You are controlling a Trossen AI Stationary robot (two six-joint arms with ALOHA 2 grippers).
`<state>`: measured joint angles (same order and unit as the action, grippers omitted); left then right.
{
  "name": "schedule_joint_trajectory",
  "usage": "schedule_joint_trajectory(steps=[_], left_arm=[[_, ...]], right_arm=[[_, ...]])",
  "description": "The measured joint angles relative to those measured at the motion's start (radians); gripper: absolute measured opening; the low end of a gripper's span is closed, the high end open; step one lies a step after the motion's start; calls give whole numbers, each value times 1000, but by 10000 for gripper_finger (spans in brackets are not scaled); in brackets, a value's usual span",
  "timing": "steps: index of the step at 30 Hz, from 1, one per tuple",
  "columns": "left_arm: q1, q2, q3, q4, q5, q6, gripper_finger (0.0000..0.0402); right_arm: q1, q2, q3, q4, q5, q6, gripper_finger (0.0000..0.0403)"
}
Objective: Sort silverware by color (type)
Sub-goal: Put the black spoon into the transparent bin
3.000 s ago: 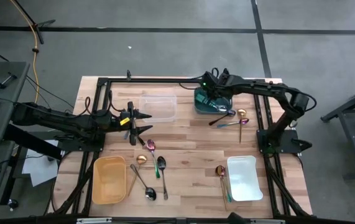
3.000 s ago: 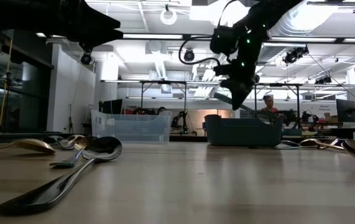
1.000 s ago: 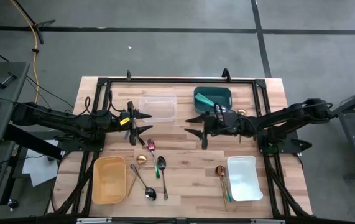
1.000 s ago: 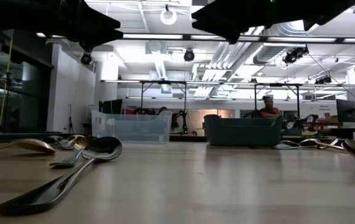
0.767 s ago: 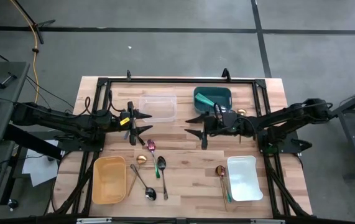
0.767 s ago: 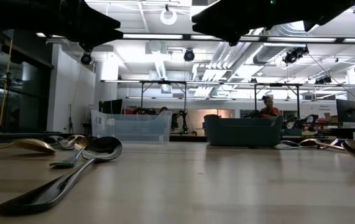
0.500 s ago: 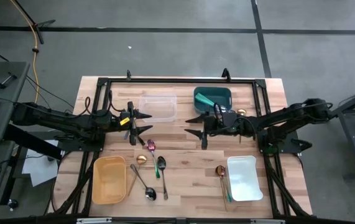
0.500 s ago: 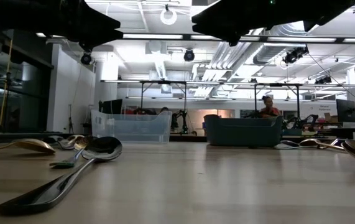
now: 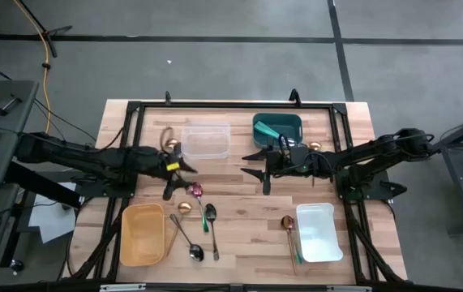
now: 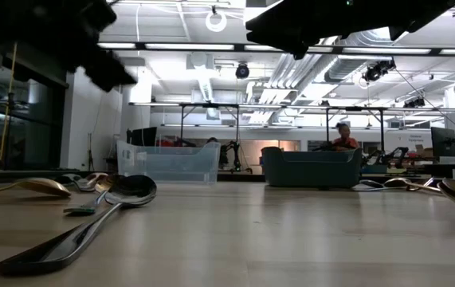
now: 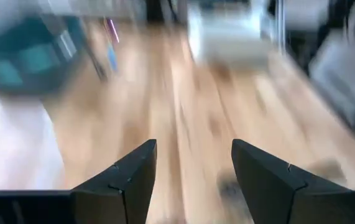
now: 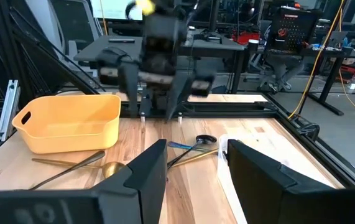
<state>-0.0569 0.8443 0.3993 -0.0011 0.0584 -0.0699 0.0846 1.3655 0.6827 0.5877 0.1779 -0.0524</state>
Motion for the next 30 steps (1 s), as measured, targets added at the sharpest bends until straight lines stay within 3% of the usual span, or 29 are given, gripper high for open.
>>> schedule_joint_trajectory(steps=[6, 9, 13, 16, 23, 30], left_arm=[[-54, 131, 161, -479, -3, 111, 202], [-83, 200, 181, -595, -94, 266, 202], [-95, 289, 181, -611, -253, 456, 202], [-89, 353, 180, -619, -327, 496, 202], [-5, 475, 181, -681, -255, 411, 195], [45, 529, 185, -660, -291, 422, 180]], right_arm=[[-2, 0, 0, 0, 0, 0, 165], [-2, 0, 0, 0, 0, 0, 165], [-1, 0, 0, 0, 0, 9, 165], [-2, 0, 0, -3, 0, 10, 165], [-1, 0, 0, -22, 0, 10, 165], [-2, 0, 0, -18, 0, 10, 165]])
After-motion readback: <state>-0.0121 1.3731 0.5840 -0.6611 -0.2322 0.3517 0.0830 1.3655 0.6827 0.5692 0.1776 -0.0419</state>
